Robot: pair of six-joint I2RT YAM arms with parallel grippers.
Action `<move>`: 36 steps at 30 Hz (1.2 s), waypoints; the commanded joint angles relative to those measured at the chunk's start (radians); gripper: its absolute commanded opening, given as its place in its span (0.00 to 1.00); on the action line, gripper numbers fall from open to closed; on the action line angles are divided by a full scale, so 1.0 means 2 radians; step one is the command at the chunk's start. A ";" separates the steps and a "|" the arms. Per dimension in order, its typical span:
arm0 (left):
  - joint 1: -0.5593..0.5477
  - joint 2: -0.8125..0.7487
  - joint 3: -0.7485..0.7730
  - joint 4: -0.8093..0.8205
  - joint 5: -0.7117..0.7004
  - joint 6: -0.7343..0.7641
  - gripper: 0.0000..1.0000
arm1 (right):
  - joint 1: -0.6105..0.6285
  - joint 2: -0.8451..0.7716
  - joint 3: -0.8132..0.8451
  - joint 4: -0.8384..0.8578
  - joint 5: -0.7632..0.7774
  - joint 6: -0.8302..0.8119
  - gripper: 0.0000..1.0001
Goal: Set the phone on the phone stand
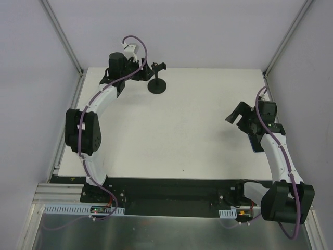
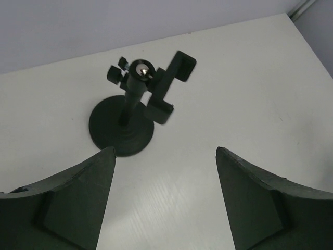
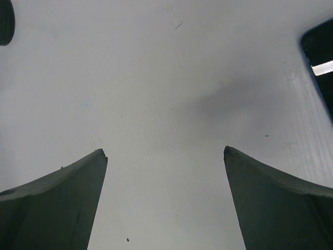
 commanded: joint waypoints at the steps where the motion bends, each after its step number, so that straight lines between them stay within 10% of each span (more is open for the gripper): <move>1: 0.001 0.086 0.087 0.032 0.007 0.036 0.76 | -0.001 -0.024 0.006 0.011 -0.081 0.004 0.96; 5: -0.003 0.158 0.181 0.023 0.020 0.034 0.56 | -0.001 -0.054 0.004 0.006 -0.100 -0.007 0.96; 14: -0.041 0.179 0.184 0.035 -0.019 0.093 0.54 | -0.001 -0.074 0.001 0.019 -0.130 -0.010 0.96; 18: -0.046 0.183 0.182 0.054 -0.021 0.090 0.70 | 0.000 -0.076 -0.005 0.018 -0.132 -0.011 0.96; 29: -0.058 0.236 0.257 0.029 -0.085 0.099 0.60 | 0.001 -0.091 -0.006 0.028 -0.138 -0.006 0.96; 36: -0.063 0.241 0.275 0.021 -0.094 0.100 0.31 | 0.011 -0.079 -0.006 0.025 -0.141 -0.003 0.96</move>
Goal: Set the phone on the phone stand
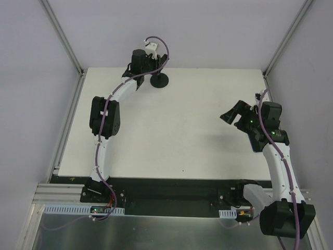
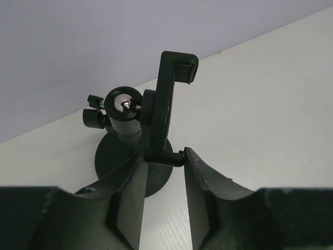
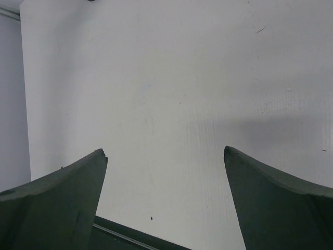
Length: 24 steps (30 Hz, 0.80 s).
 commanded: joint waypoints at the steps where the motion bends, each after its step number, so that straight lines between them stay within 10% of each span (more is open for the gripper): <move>1: -0.013 -0.009 0.022 0.006 -0.015 0.015 0.25 | 0.010 0.000 0.000 0.014 -0.010 0.002 0.96; 5: -0.024 -0.027 0.003 -0.005 -0.046 0.057 0.00 | 0.017 -0.001 -0.002 0.004 -0.003 -0.006 0.96; 24: -0.038 -0.227 -0.242 -0.004 -0.080 -0.011 0.00 | 0.022 -0.013 0.004 -0.035 0.042 -0.022 0.96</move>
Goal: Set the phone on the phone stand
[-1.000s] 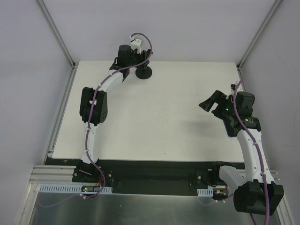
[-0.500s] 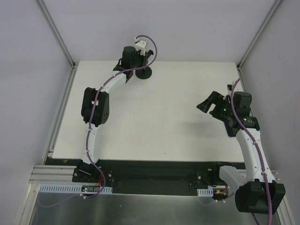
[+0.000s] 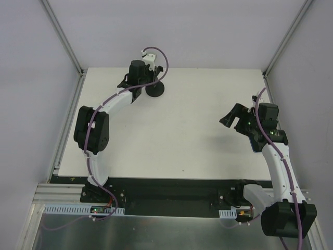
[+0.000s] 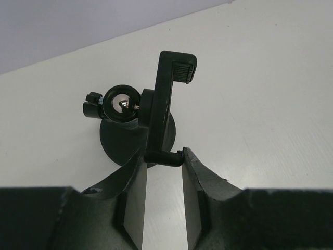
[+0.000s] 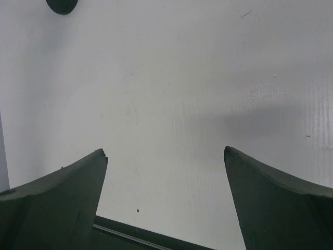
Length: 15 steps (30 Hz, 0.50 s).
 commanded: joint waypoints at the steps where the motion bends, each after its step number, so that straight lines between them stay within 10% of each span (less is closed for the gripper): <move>1: -0.005 -0.066 -0.039 0.003 0.017 -0.031 0.00 | 0.006 -0.015 0.001 -0.001 0.012 0.004 0.96; 7: -0.005 -0.117 -0.076 -0.003 0.039 -0.025 0.00 | 0.013 -0.025 -0.002 -0.013 0.013 0.011 0.96; 15: -0.007 -0.169 -0.155 0.002 0.064 -0.057 0.00 | 0.012 -0.051 -0.021 -0.048 0.208 0.040 0.96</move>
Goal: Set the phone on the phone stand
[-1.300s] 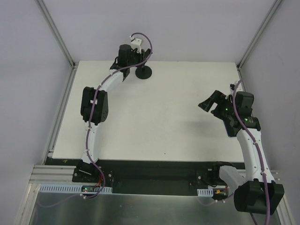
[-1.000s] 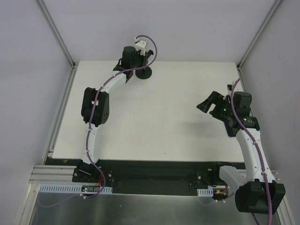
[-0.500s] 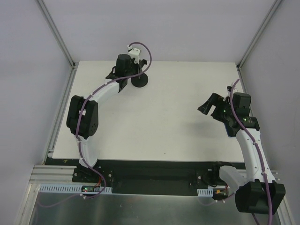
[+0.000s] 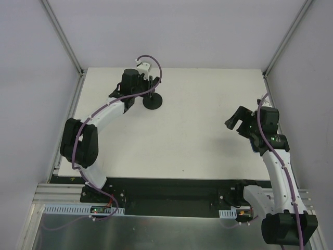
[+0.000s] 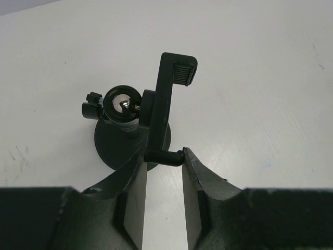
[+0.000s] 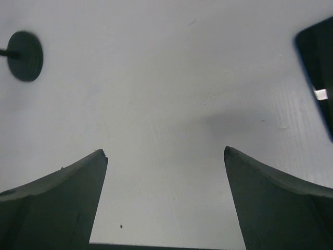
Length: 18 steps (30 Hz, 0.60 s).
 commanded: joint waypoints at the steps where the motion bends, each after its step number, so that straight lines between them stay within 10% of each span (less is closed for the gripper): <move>1: -0.007 -0.056 -0.028 0.024 0.028 -0.027 0.00 | -0.005 -0.014 -0.023 -0.019 0.166 0.033 0.96; 5: -0.007 -0.070 -0.021 0.009 0.056 -0.036 0.04 | -0.050 -0.006 -0.042 -0.002 0.235 0.055 0.96; 18: -0.007 -0.096 -0.023 -0.006 0.083 -0.030 0.82 | -0.267 0.094 -0.108 0.168 0.220 0.099 0.96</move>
